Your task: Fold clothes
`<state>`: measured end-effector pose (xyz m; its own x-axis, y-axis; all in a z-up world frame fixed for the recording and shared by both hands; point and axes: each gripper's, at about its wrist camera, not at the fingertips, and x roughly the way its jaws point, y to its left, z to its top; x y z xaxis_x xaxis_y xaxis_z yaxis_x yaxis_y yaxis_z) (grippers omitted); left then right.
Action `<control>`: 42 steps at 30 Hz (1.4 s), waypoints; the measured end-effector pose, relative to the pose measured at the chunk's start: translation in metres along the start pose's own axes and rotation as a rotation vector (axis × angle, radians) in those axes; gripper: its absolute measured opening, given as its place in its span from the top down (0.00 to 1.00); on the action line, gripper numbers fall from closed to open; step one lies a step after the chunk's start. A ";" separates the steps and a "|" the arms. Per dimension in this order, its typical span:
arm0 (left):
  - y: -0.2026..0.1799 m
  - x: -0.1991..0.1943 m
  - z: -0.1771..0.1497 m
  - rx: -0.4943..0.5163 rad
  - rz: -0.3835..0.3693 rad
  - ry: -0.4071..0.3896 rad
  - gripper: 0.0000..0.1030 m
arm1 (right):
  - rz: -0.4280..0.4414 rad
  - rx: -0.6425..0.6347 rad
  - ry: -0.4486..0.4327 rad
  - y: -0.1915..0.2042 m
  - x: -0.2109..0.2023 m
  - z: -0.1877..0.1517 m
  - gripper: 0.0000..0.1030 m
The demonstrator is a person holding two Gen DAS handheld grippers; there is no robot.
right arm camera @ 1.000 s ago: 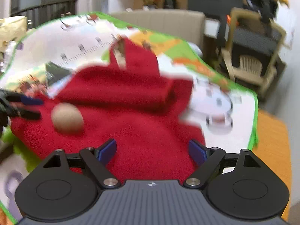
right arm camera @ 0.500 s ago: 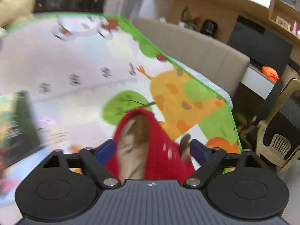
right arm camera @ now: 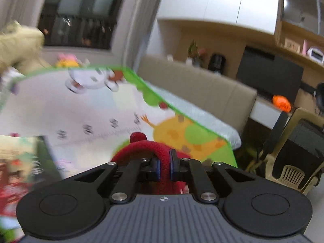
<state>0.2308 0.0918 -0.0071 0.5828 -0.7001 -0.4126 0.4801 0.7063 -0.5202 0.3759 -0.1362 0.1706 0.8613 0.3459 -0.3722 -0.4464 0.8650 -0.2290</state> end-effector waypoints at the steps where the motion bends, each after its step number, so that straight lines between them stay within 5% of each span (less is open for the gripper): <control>1: -0.003 -0.003 0.002 0.005 0.006 -0.006 0.00 | 0.016 0.002 -0.011 0.004 -0.027 -0.009 0.92; 5: -0.014 -0.014 0.011 0.023 0.031 -0.028 0.00 | 0.108 0.043 0.060 0.029 -0.082 -0.074 0.92; 10: -0.030 -0.029 0.025 0.048 0.058 -0.065 0.00 | 0.210 0.063 0.234 0.064 -0.061 -0.170 0.91; 15: -0.058 -0.050 0.066 0.070 0.055 -0.220 0.00 | 0.221 0.107 0.135 0.065 -0.063 -0.170 0.91; 17: -0.062 -0.047 0.071 0.084 0.062 -0.238 0.00 | 0.156 0.098 0.040 0.049 -0.078 -0.151 0.91; 20: -0.060 -0.029 0.061 0.112 0.074 -0.160 0.00 | -0.036 0.095 -0.070 0.014 -0.097 -0.127 0.91; 25: -0.042 -0.016 0.037 0.139 0.090 -0.078 0.00 | -0.316 0.059 -0.087 -0.016 -0.104 -0.112 0.91; 27: -0.028 -0.016 0.034 0.104 0.098 -0.072 0.00 | -0.278 0.055 -0.079 -0.005 -0.091 -0.107 0.91; 30: -0.014 -0.019 0.033 0.044 0.111 -0.080 0.00 | -0.058 0.122 -0.105 0.025 -0.063 -0.082 0.87; 31: -0.009 -0.021 0.032 0.024 0.116 -0.083 0.00 | 0.049 0.170 -0.119 0.033 -0.052 -0.071 0.80; 34: 0.002 -0.027 0.034 -0.026 0.141 -0.091 0.00 | 0.378 0.213 -0.107 0.059 -0.023 -0.035 0.37; 36: 0.008 -0.039 0.033 -0.040 0.171 -0.105 0.00 | 0.387 0.131 -0.132 0.076 -0.025 -0.022 0.36; 42: 0.022 -0.057 0.033 -0.095 0.215 -0.131 0.00 | 0.192 0.123 -0.101 0.049 -0.051 -0.044 0.30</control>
<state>0.2301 0.1508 0.0297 0.7474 -0.5115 -0.4240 0.2765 0.8198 -0.5015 0.2996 -0.1273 0.1383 0.7863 0.5370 -0.3054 -0.5763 0.8157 -0.0496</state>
